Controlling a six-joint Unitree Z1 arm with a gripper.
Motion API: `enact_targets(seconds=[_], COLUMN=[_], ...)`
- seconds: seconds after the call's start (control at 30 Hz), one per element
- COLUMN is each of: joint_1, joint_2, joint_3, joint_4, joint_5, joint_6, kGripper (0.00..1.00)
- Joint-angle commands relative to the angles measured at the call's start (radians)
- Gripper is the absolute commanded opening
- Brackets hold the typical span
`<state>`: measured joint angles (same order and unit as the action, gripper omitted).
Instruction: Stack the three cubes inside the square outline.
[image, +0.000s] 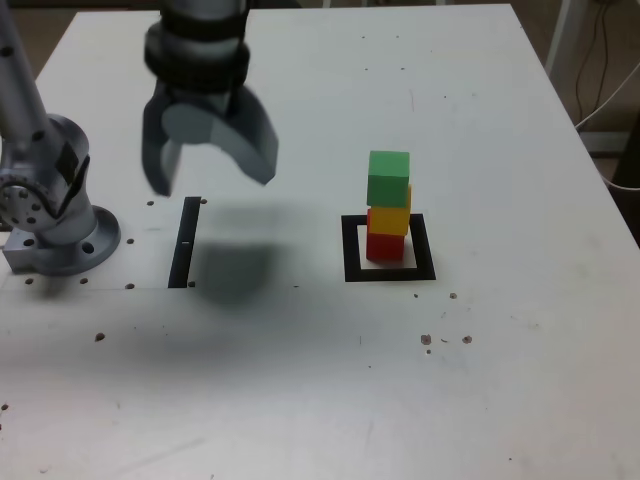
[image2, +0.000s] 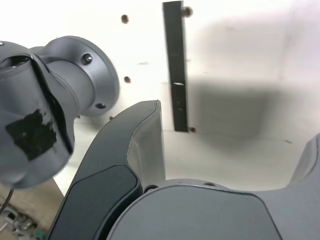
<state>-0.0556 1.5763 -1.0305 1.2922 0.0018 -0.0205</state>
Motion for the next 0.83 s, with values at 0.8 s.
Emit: enact_targets(seconds=[0.8], joint_1=[-0.001], joint_2=[-0.054], joint_3=[0.328], joint_4=[-0.286], joint_5=[-0.032], joint_6=[-0.018], kGripper=[1.0])
